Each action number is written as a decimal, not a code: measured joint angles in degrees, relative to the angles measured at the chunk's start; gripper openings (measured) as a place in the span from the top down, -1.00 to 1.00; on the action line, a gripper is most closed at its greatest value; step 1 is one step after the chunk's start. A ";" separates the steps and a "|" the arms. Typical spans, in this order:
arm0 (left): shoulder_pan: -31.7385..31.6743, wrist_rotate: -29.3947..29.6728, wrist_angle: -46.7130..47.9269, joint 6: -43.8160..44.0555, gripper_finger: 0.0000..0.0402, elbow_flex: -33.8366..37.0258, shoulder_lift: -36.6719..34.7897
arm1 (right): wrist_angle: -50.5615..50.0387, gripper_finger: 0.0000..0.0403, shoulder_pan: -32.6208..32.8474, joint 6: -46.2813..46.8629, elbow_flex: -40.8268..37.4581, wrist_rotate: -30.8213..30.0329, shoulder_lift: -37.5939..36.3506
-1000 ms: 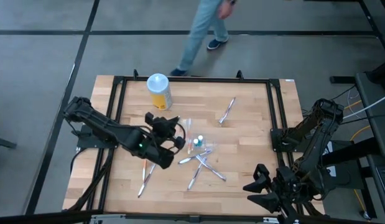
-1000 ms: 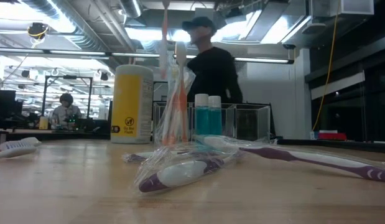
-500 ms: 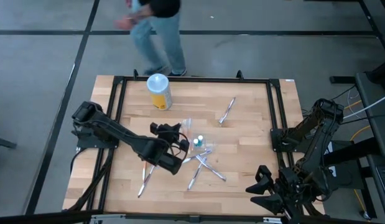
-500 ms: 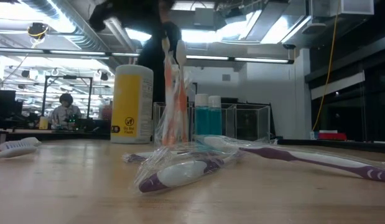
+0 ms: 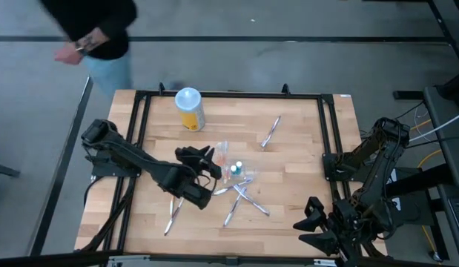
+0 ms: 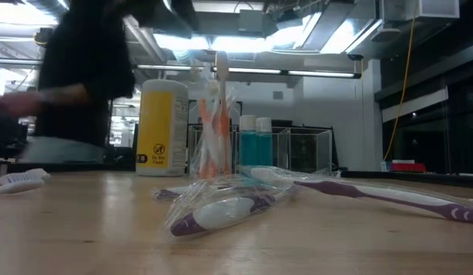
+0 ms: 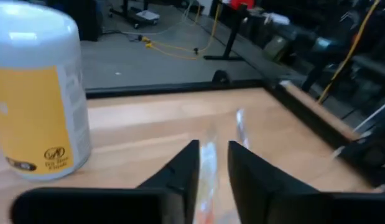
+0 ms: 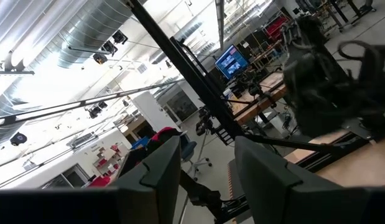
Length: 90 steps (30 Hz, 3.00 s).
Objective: Pick & Place toothbrushing station
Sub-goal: Put the white and orange toothbrush into the left compartment of the transparent organizer
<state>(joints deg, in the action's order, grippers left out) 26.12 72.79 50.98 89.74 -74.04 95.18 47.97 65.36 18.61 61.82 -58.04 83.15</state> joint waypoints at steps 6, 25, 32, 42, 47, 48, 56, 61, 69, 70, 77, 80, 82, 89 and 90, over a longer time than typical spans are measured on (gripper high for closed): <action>1.20 0.30 0.00 -6.55 0.28 -0.09 -5.95 | -0.02 0.23 0.00 -1.30 0.00 0.00 0.00; 6.49 -55.74 13.59 7.52 0.32 8.19 -7.72 | 0.29 0.23 0.40 -2.92 0.00 0.47 -0.02; 10.73 -57.53 10.69 36.31 0.46 15.43 -7.61 | 0.82 0.23 0.44 -3.75 0.00 0.50 -0.02; 6.93 -61.65 7.93 35.97 0.54 21.60 -7.67 | 1.77 0.23 1.01 -4.53 0.00 0.63 -0.02; 7.17 -63.51 3.45 36.00 0.54 25.17 -7.66 | 1.98 0.23 1.56 -4.63 0.00 -0.94 -0.02; 7.20 -63.50 1.71 35.84 0.54 25.71 -7.66 | 2.01 0.23 1.62 -4.72 0.00 -1.13 -0.02; 7.63 -63.51 -2.92 35.09 0.54 27.91 -7.65 | 2.41 0.23 1.62 -5.31 0.00 -1.53 -0.02; 7.63 -63.51 -6.11 34.58 0.54 29.67 -7.65 | 2.62 0.23 1.62 -5.60 0.00 -1.55 -0.02; 7.63 -64.82 -10.27 33.53 0.54 31.28 -5.59 | 2.62 0.23 1.60 -5.66 0.00 -3.04 -0.02; 7.61 -65.10 -10.16 33.51 0.55 31.28 -5.17 | 2.62 0.23 1.62 -5.66 0.00 -3.04 -0.02; 7.84 -66.29 -9.23 32.04 0.91 31.06 -3.65 | 2.62 0.23 1.62 -5.84 0.00 -3.17 -0.02; 7.87 -66.21 -8.96 31.89 0.91 31.06 -3.67 | 2.62 0.23 1.62 -5.95 0.00 -3.70 -0.02; 7.83 -66.22 -8.96 31.00 0.91 31.18 -4.08 | 2.62 0.23 1.62 -6.07 0.00 -4.02 -0.02; 8.48 -62.21 -8.72 31.12 0.93 31.89 -8.30 | 2.62 0.23 1.62 -6.08 0.01 -4.10 -0.02; 8.45 -61.11 -8.37 31.18 0.94 31.95 -9.06 | 2.61 0.23 1.62 -6.08 0.01 -4.10 -0.02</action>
<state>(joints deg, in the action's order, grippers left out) 34.57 11.67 42.61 120.92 -42.09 86.11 50.58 66.98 12.53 61.83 -62.14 83.13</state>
